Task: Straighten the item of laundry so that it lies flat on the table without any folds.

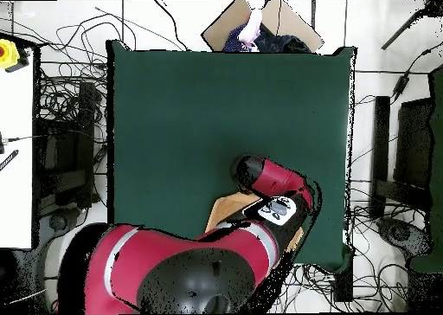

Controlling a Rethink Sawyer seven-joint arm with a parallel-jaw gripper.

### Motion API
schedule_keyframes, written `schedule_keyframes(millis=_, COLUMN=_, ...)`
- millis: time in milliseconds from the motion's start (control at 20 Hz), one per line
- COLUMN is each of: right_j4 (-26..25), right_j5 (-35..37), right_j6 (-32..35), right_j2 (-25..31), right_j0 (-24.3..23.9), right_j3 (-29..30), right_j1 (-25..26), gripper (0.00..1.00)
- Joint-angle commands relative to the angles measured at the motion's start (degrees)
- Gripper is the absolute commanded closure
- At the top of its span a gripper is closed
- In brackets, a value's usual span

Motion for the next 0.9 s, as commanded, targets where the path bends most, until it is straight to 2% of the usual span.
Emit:
schedule_keyframes(millis=50, right_j4=-0.13, right_j5=5.08, right_j6=7.27, right_j2=2.09, right_j0=1.62, right_j3=-0.09, right_j1=-3.84, gripper=1.00)
schedule_keyframes(millis=350, right_j4=-0.96, right_j5=7.57, right_j6=7.13, right_j2=1.32, right_j0=2.86, right_j3=1.42, right_j1=-6.46, gripper=1.00)
schedule_keyframes(millis=500, right_j4=-1.72, right_j5=11.91, right_j6=7.02, right_j2=0.64, right_j0=3.88, right_j3=1.82, right_j1=-8.22, gripper=1.00)
schedule_keyframes(millis=750, right_j4=-0.91, right_j5=4.81, right_j6=8.26, right_j2=2.13, right_j0=4.37, right_j3=1.17, right_j1=-8.03, gripper=1.00)
schedule_keyframes(millis=900, right_j4=-1.57, right_j5=3.91, right_j6=6.36, right_j2=2.94, right_j0=4.22, right_j3=0.51, right_j1=-9.38, gripper=1.00)
